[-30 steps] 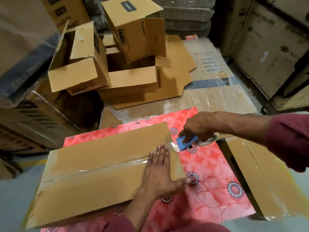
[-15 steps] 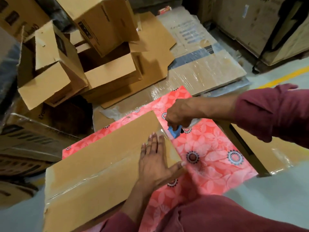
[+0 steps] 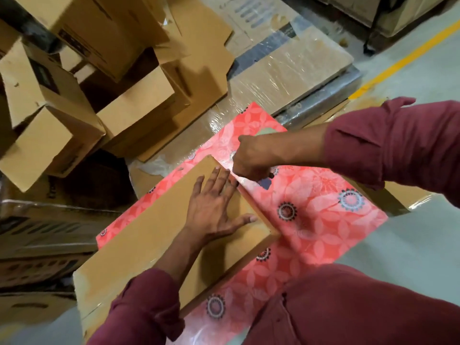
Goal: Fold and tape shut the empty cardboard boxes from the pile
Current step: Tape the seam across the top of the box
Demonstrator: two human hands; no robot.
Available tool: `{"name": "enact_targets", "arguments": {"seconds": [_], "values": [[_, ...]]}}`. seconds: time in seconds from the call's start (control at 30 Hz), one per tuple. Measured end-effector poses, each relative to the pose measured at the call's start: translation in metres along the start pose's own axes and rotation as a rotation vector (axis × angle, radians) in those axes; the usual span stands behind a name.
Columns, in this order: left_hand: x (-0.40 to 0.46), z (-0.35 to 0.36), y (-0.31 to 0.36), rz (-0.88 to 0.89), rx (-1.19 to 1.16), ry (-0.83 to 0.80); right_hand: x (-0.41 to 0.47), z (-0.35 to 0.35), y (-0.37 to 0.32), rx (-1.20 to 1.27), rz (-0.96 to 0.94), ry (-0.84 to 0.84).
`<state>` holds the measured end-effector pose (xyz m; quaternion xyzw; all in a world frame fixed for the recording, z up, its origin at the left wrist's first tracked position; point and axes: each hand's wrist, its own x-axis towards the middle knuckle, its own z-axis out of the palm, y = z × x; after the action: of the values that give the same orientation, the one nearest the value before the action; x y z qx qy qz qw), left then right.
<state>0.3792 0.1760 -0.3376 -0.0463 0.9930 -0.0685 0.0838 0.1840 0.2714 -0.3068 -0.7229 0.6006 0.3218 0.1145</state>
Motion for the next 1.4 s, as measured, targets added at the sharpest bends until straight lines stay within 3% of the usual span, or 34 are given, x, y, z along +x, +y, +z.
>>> {"name": "enact_targets", "arguments": {"seconds": [0.1, 0.17, 0.3, 0.47, 0.6, 0.7, 0.77, 0.87, 1.0, 1.17, 1.4], "values": [[0.008, -0.004, -0.004, 0.066, 0.031, -0.012, -0.009, 0.017, 0.008, 0.216, 0.122, -0.136], [0.013, -0.006, -0.004, 0.115, 0.037, -0.01, -0.008, 0.042, 0.012, 0.234, 0.138, -0.228], [0.025, -0.006, -0.006, 0.243, 0.055, -0.066, -0.009, 0.071, 0.019, 0.416, 0.126, -0.244], [0.05, -0.021, -0.007, 0.416, 0.07, -0.301, -0.01, 0.081, 0.023, 0.657, 0.043, -0.105], [0.068, -0.034, -0.001, 0.366, -0.02, -0.494, -0.016, 0.076, 0.024, 0.735, 0.085, 0.003], [0.067, -0.04, -0.001, 0.1, -0.274, -0.244, -0.029, 0.078, 0.027, 0.759, 0.114, 0.055], [0.067, -0.035, -0.001, -0.13, -0.297, -0.057, -0.033, 0.084, 0.028, 0.8, 0.14, 0.117], [0.059, -0.019, 0.004, -0.332, -0.378, 0.04, -0.028, 0.095, 0.022, 0.873, 0.204, 0.194], [0.04, -0.007, 0.019, -0.453, -0.592, 0.184, -0.007, 0.129, 0.011, 1.228, 0.128, 0.163], [0.011, 0.008, 0.034, -0.455, -0.577, 0.225, 0.017, 0.185, -0.011, 1.652, 0.196, 0.131], [-0.009, 0.018, 0.038, -0.504, -0.6, 0.261, 0.025, 0.193, -0.021, 1.598, 0.254, 0.104]]}}
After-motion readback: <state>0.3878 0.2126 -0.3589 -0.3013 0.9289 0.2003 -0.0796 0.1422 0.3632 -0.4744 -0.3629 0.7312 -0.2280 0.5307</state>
